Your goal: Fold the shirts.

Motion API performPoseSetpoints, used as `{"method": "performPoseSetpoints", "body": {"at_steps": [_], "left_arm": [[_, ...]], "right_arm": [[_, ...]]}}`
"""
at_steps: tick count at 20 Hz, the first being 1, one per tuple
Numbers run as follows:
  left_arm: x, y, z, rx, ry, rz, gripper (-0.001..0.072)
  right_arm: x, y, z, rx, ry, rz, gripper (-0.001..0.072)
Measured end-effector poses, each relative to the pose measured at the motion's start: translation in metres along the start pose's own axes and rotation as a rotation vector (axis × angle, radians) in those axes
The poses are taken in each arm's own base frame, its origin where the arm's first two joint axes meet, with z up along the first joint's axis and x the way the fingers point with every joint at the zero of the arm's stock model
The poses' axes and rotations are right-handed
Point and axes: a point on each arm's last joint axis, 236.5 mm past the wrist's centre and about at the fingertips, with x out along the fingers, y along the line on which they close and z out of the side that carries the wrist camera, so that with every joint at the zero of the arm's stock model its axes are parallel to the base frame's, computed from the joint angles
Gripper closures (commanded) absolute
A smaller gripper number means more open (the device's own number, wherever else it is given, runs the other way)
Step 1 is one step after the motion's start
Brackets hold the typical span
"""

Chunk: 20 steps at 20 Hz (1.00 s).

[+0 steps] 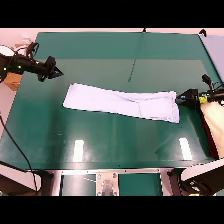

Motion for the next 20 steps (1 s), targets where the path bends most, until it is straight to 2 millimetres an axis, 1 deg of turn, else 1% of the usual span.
{"method": "performPoseSetpoints", "body": {"at_steps": [3,6,10,11,12,13,14,15,16,17,20], "left_arm": [[0.000,0.000,0.000,0.002,-0.002,0.000,0.0684],[0.000,0.000,0.001,0.010,-0.002,0.000,0.0684],[0.001,-0.001,0.000,0.025,-0.001,-0.001,0.0684],[0.002,-0.003,-0.001,0.037,0.003,-0.004,0.0684],[0.004,-0.007,-0.003,0.052,0.008,-0.011,0.0684],[0.007,-0.013,-0.006,0.070,0.017,-0.022,0.0684],[0.012,-0.020,-0.011,0.094,0.027,-0.032,0.0684],[0.017,-0.029,-0.017,0.121,0.041,-0.043,0.0684],[0.024,-0.040,-0.023,0.151,0.055,-0.055,0.0685],[0.033,-0.052,-0.031,0.187,0.070,-0.066,0.0684],[0.062,-0.093,-0.058,0.306,0.096,-0.099,0.0684]], "right_arm": [[0.011,0.001,-0.005,0.004,0.043,-0.009,-0.0008],[0.020,-0.008,-0.008,0.018,0.075,-0.035,-0.0008],[0.034,-0.010,-0.012,0.032,0.113,-0.021,-0.0006],[0.037,-0.011,-0.013,0.034,0.121,-0.021,-0.0001],[0.040,-0.013,-0.014,0.035,0.130,-0.028,0.0027],[0.043,-0.016,-0.014,0.032,0.136,-0.043,0.0148],[0.045,-0.020,-0.012,0.028,0.132,-0.064,0.0352],[0.048,-0.025,-0.009,0.025,0.120,-0.084,0.0426],[0.051,-0.026,-0.006,0.022,0.114,-0.091,0.0610],[0.053,-0.029,-0.003,0.014,0.105,-0.110,0.0689],[0.060,-0.026,0.000,-0.002,0.105,-0.121,0.0692]]}}
